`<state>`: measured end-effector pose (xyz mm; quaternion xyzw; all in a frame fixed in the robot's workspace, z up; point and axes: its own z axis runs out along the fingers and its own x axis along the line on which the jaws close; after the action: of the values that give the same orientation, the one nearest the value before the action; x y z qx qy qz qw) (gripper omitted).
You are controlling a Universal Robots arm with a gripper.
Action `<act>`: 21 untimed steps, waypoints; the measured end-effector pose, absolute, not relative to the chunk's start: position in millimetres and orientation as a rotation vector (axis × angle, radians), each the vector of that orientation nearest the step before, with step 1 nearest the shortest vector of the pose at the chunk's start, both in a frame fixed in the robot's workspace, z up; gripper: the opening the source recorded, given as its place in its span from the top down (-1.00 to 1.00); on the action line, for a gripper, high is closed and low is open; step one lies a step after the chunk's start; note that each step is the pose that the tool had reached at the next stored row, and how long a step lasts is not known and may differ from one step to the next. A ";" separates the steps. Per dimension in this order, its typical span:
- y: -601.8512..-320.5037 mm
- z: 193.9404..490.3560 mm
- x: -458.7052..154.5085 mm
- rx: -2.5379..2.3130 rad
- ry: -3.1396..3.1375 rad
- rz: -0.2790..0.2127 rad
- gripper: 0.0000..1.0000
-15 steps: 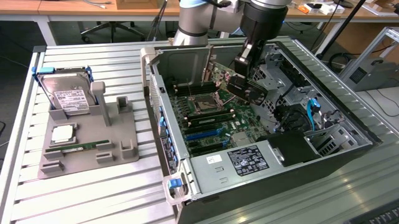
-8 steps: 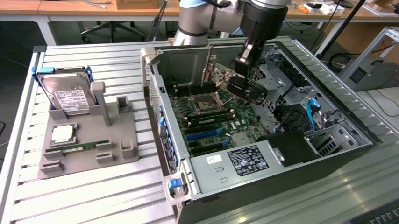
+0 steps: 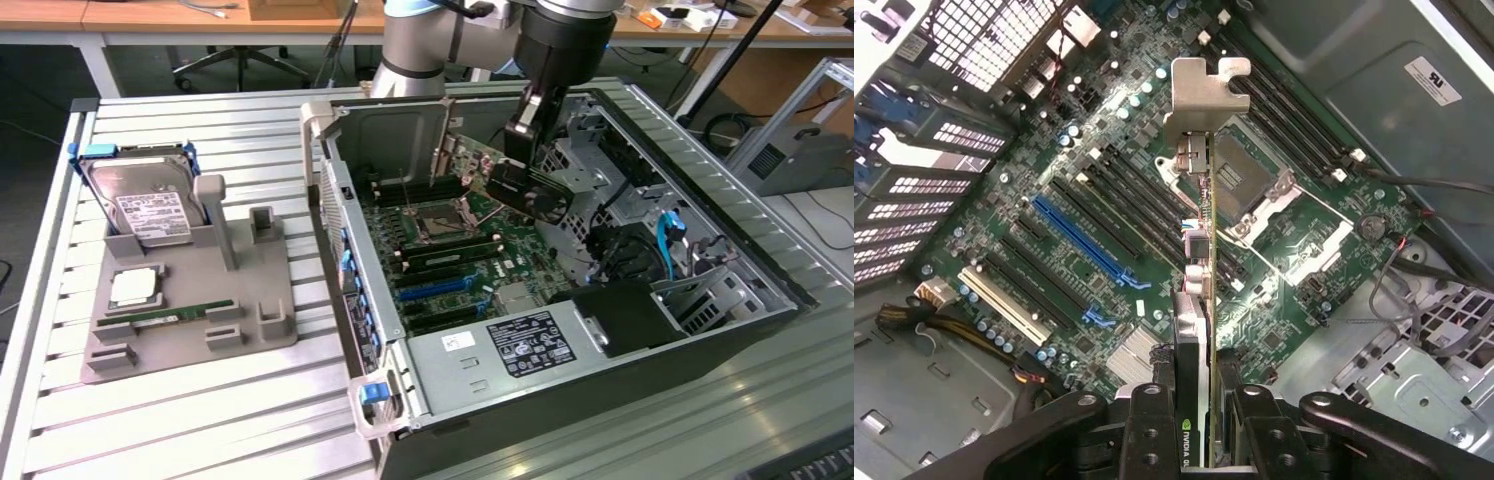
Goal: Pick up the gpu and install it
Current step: 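Insert the gpu into the slot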
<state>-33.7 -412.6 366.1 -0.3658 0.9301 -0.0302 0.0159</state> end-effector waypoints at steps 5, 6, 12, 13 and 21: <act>-412.6 366.0 -33.6 -1.155 2.886 -0.094 0.47; -412.6 366.0 -33.6 -1.158 2.884 -0.094 0.47; -412.6 366.0 -33.6 -1.174 2.877 -0.094 0.47; -412.7 366.0 -33.6 -1.179 2.876 -0.095 0.47; -412.6 365.9 -33.6 -1.202 2.866 -0.096 0.47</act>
<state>-33.6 -412.6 365.9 -0.3866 0.9216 -0.0308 0.0162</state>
